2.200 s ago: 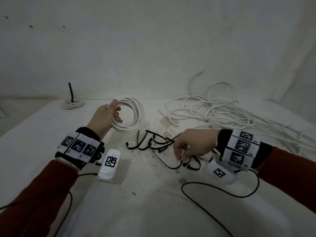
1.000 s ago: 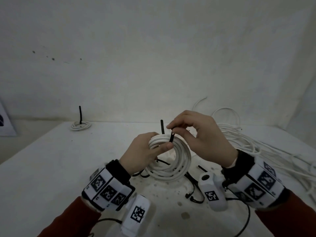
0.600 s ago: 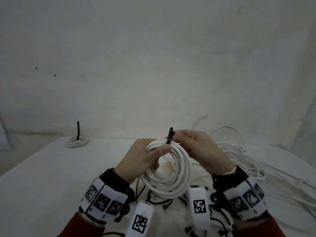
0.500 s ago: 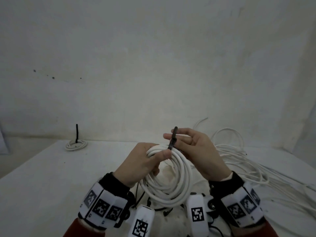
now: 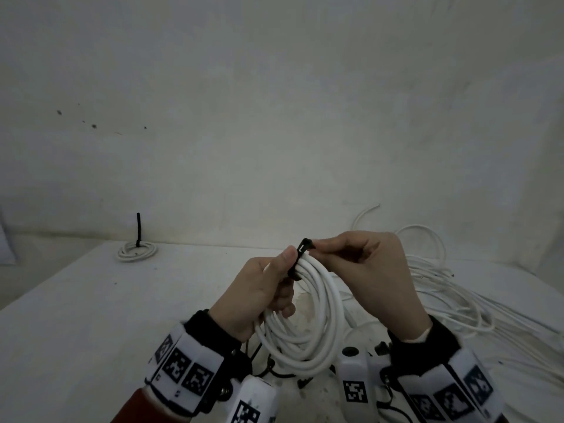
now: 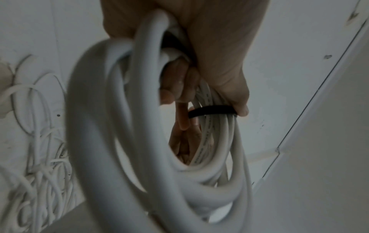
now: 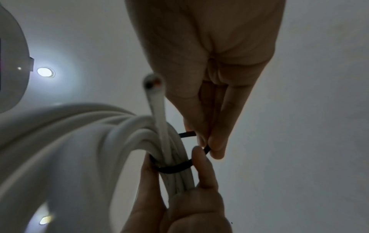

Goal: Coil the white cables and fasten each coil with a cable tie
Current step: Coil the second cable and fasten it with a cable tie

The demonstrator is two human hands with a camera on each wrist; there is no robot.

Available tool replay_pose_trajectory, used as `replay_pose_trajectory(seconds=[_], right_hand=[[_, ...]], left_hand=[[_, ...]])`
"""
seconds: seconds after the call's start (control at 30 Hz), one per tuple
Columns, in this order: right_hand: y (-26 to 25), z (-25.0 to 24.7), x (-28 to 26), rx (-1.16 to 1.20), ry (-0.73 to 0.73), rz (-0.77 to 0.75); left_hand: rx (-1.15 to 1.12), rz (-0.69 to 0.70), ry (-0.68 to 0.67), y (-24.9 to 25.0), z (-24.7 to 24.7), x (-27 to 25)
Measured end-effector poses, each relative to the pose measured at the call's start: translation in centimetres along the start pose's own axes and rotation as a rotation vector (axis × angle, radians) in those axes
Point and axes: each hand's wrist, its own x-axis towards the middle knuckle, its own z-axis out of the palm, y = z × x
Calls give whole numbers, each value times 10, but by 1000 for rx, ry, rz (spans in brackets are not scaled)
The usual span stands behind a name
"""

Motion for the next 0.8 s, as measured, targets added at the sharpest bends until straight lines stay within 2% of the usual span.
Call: replay_pose_trajectory(seconds=[0.27,0.57,0.8], right_hand=[[0,-3,-1,-36,-1,-48],[-1,-6,-2,-40,-5,-77],[0,-5,-3,-28,-9,-174]], left_hand=[[-57,-19,28,0,4,-2],[-114,-7,0,-3,7,-2],[-108,-35,12,-3,9,-2]])
